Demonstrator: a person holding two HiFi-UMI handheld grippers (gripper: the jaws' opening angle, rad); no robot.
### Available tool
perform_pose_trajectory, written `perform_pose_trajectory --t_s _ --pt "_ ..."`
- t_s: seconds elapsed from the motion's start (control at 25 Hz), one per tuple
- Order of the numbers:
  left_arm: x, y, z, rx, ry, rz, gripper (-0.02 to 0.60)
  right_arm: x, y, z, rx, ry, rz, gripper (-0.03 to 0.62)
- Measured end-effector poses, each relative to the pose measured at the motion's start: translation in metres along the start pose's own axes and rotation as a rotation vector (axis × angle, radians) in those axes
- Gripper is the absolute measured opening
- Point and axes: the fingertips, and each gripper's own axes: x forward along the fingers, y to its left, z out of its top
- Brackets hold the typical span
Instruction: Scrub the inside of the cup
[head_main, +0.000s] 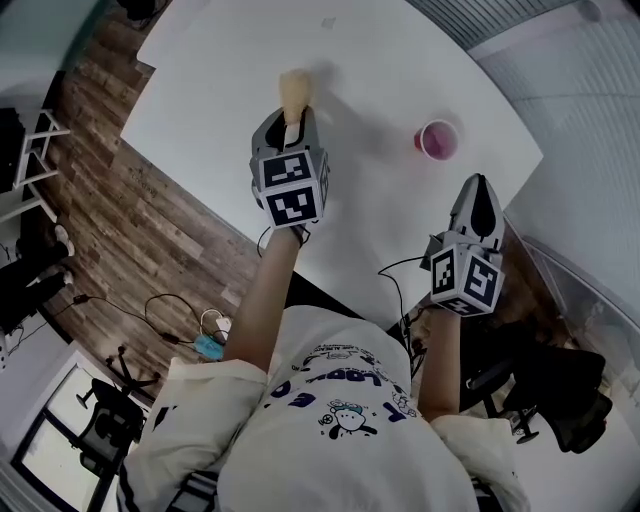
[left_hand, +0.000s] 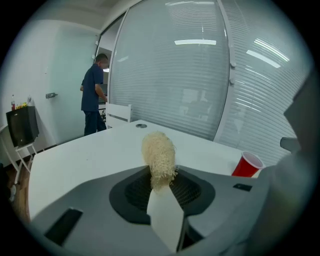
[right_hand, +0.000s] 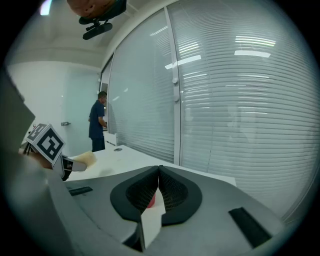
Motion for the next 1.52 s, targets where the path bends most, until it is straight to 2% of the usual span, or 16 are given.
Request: perform_pose_trajectory --t_s 0.16,0.56,0.88,1.32,1.52 --pt "-0.001 -0.014 -0.001 0.028 -0.003 -0.037 0.129 -0.003 -0.002 -0.001 0.011 -0.025 0.001 0.000" --pt "-0.007 -0.043 -0.005 0.089 0.001 -0.120 0.129 -0.007 -0.002 -0.017 0.021 -0.009 -0.007 0.011" --pt "-0.009 -0.068 -0.006 0.127 0.005 -0.185 0.129 -0.001 -0.003 -0.026 0.033 0.013 0.006 0.045" --pt "-0.008 -0.088 -0.014 0.148 0.024 -0.229 0.129 0.010 0.006 -0.043 0.029 0.052 0.083 0.138" --pt "-0.003 -0.094 -0.017 0.167 0.035 -0.244 0.129 0.023 0.014 -0.056 0.011 0.094 0.145 0.213"
